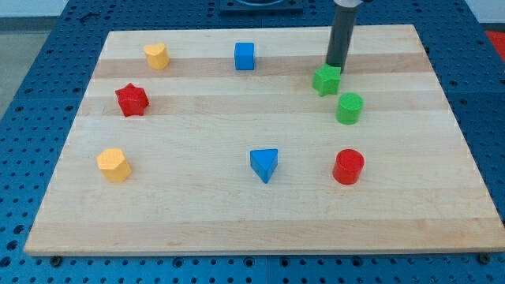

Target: Push the green star closer to the center

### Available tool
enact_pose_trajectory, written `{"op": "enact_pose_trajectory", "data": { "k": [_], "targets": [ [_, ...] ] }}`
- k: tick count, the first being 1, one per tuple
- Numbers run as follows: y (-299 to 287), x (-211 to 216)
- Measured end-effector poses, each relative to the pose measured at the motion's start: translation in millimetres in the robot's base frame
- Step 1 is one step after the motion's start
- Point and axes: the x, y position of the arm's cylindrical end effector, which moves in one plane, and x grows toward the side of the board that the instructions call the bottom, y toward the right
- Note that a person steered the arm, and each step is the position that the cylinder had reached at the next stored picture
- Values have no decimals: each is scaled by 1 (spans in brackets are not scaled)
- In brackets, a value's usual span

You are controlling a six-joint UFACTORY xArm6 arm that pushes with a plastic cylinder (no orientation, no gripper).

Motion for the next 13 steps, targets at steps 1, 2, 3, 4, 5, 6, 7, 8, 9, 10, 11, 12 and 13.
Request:
{"op": "enact_pose_trajectory", "data": {
  "k": [1,2,3,4,5,6,7,8,9,10,11,12,13],
  "targets": [
    [15,-5],
    [78,0],
    [132,37],
    [133,82],
    [99,79],
    [56,61],
    [21,46],
    [33,36],
    [90,30],
    [97,-9],
    [66,-21],
    [3,0],
    [-41,22]
  ]
}}
